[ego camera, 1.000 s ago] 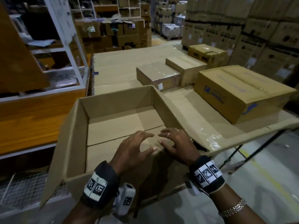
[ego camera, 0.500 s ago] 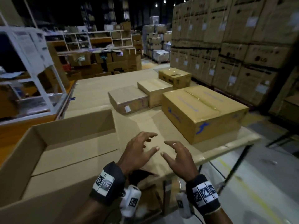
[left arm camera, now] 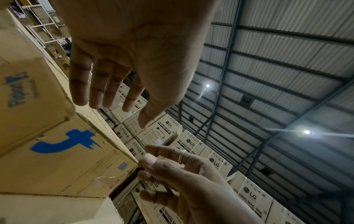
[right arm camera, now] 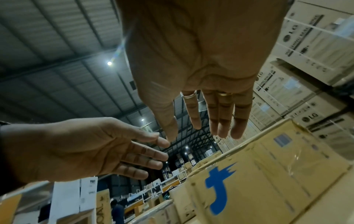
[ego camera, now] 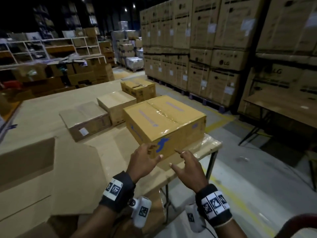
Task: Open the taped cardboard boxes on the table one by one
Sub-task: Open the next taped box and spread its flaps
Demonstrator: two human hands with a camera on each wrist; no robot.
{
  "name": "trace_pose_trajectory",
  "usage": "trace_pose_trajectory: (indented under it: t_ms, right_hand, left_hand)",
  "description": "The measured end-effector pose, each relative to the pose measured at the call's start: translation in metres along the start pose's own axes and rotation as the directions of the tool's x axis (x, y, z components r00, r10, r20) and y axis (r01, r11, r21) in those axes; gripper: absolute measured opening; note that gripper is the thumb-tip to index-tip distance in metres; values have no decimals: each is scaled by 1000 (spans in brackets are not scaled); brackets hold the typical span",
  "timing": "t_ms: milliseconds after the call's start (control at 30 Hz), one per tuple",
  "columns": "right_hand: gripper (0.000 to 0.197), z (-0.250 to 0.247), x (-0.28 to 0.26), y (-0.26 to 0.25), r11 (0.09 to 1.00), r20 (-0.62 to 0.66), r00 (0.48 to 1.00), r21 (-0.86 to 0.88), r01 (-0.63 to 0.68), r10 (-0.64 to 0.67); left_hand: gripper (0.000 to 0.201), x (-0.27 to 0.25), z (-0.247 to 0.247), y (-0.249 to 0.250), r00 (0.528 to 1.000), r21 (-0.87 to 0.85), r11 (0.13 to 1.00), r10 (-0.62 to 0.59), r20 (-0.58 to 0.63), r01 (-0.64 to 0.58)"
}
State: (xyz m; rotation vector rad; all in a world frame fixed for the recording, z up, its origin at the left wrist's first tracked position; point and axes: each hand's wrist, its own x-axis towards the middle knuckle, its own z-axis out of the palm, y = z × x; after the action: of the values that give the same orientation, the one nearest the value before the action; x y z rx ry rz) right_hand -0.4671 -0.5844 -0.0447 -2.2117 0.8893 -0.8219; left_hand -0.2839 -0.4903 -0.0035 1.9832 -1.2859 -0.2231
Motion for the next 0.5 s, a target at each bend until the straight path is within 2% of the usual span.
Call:
trace_pose_trajectory:
  t_ms: [133, 267, 367, 500]
  right_hand:
    - [61, -19, 42, 19, 998, 18, 1000, -58, 5, -4]
    - [62, -29, 91, 41, 991, 24, 1000, -135, -11, 15]
    - [62, -32, 132, 56, 974, 91, 995, -226, -18, 39]
    - [67, -36, 184, 78, 953, 157, 986, -302, -9, 59]
  left_hand:
    - [45, 34, 24, 7, 1000, 63, 998, -15, -16, 16]
    - [49, 73, 49, -3, 998, 135, 990, 39, -52, -32]
    - [54, 104, 67, -15, 996, 209, 977, 56, -66, -42]
    - [58, 135, 86, -29, 998, 268, 963, 17, -64, 1]
